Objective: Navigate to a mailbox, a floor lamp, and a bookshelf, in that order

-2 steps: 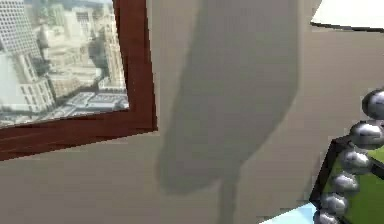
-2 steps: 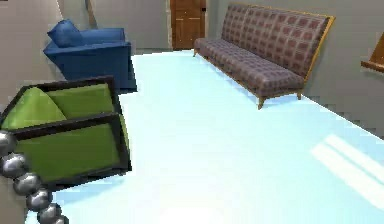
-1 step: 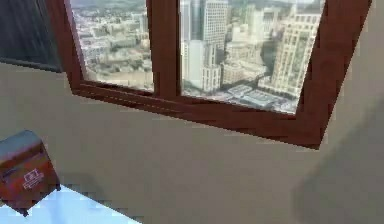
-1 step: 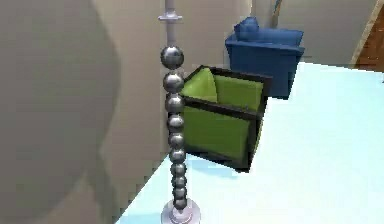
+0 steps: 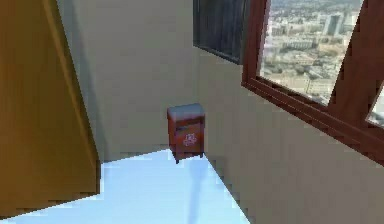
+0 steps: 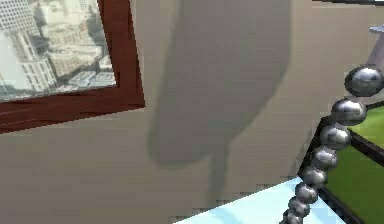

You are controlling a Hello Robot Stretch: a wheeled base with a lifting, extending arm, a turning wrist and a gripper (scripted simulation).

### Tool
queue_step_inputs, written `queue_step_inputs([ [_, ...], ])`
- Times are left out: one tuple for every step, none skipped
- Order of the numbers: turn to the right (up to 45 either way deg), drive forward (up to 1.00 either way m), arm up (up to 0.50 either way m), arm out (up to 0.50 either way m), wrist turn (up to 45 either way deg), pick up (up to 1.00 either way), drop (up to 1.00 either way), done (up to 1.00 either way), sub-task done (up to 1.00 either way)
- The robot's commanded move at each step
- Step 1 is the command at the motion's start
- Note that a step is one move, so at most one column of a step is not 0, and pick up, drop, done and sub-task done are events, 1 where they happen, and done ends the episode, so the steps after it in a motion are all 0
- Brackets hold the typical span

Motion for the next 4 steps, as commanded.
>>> queue_step_inputs([
  [-18.0,0.00,0.00,0.00,0.0,0.00,0.00,0.00,0.00],
  [0.0,0.75,0.00,0.00,0.0,0.00,0.00,0.00,0.00],
  [-36.0,0.00,0.00,0.00,0.0,0.00,0.00,0.00,0.00],
  [0.0,0.00,0.00,0.00,0.0,0.00,0.00,1.00,0.00],
])
